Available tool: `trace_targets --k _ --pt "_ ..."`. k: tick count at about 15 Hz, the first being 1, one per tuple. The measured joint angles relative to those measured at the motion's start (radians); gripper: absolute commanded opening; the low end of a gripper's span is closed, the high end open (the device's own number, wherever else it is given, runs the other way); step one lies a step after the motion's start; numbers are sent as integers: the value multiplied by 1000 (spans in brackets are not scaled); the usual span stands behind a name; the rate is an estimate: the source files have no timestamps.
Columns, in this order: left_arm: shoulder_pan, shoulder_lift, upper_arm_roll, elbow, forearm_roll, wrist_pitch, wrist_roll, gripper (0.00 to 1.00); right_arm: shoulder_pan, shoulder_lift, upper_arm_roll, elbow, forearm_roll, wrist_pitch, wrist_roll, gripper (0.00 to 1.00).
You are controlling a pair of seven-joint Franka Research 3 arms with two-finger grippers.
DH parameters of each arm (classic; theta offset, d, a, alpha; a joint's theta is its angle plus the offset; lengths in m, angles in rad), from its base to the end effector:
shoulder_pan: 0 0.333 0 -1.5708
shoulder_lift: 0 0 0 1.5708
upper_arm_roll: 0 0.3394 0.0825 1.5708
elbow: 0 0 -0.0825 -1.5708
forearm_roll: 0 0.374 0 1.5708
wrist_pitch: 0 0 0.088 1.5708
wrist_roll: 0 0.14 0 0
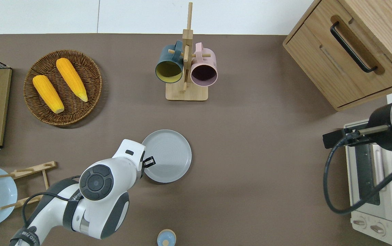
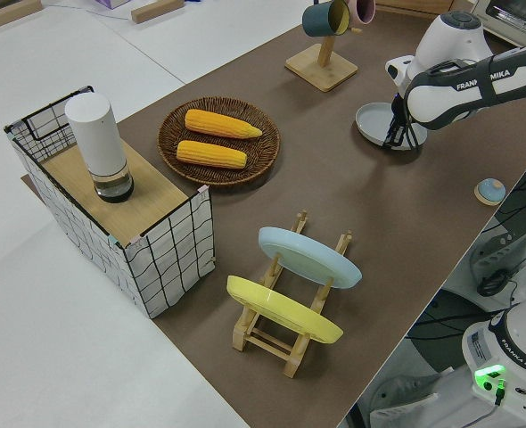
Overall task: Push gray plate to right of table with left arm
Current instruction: 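Continue pushing the gray plate across the table toward the toaster oven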
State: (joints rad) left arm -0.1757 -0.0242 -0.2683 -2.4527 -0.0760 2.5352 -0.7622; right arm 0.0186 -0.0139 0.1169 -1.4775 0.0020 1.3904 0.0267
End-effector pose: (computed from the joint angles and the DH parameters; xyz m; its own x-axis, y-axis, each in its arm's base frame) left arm 0.4367 -0.2082 0.3152 0.9275 0.3710 0.0457 0.3650 -0.9253 0.1034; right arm 0.5135 0.0708 0.6494 0.9914 0.1085 -0.0732 0.1089 -0.9941 0.0016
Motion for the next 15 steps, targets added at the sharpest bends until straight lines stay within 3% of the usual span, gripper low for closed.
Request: trace_targets --k 10,15 --pt "-131 86 -3 79 25 3 -194 0 0 0 0 0 0 0 0 983" --pt "-213 183 -7 188 175 4 -450 0 0 0 0 0 0 0 0 983"
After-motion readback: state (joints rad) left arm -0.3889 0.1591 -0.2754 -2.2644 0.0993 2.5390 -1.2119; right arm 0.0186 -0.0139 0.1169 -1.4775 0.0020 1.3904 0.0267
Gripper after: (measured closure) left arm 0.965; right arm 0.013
